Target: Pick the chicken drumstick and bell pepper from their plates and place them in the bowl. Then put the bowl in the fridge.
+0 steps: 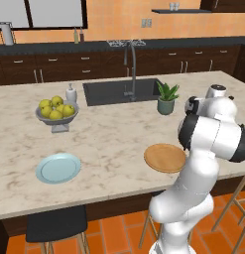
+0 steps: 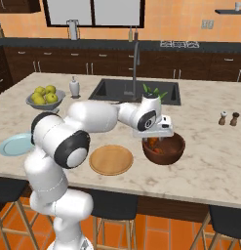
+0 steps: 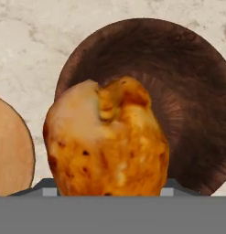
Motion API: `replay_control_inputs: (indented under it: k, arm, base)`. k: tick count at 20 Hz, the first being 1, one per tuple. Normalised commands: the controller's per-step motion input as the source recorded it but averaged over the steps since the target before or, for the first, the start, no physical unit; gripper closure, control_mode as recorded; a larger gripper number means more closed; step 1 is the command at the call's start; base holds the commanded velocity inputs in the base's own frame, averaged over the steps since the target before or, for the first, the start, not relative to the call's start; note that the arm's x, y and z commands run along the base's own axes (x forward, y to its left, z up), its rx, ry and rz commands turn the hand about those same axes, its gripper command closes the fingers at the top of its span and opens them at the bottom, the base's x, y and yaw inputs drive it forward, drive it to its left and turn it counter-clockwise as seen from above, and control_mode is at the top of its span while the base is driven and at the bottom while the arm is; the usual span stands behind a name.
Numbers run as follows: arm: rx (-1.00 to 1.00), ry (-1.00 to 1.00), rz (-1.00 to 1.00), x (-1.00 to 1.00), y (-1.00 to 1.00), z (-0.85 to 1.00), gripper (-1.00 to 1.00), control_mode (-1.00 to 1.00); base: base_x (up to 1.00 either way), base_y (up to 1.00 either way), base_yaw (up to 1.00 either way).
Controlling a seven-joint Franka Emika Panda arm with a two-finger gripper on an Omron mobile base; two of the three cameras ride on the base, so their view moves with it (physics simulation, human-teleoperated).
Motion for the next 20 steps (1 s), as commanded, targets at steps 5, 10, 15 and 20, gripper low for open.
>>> replay_control_inputs:
  k: [5, 10, 15, 20]
  arm:
    - [0.01, 0.0, 0.0, 0.33, -0.3, -0.41, 1.0, -1.0]
    - [0.0, 0.0, 0.0, 0.23, -0.17, -0.34, 1.0, -1.0]
    - [0.0, 0.0, 0.0, 0.06, -0.04, -0.27, 1.0, -1.0]
    - [0.0, 0.0, 0.0, 0.0, 0.0, -0.27, 1.0, -1.0]
  base:
    - [0.0, 0.0, 0.0]
    - [0.0, 0.0, 0.0]
    - [0.0, 0.0, 0.0]
    - [0.0, 0.0, 0.0]
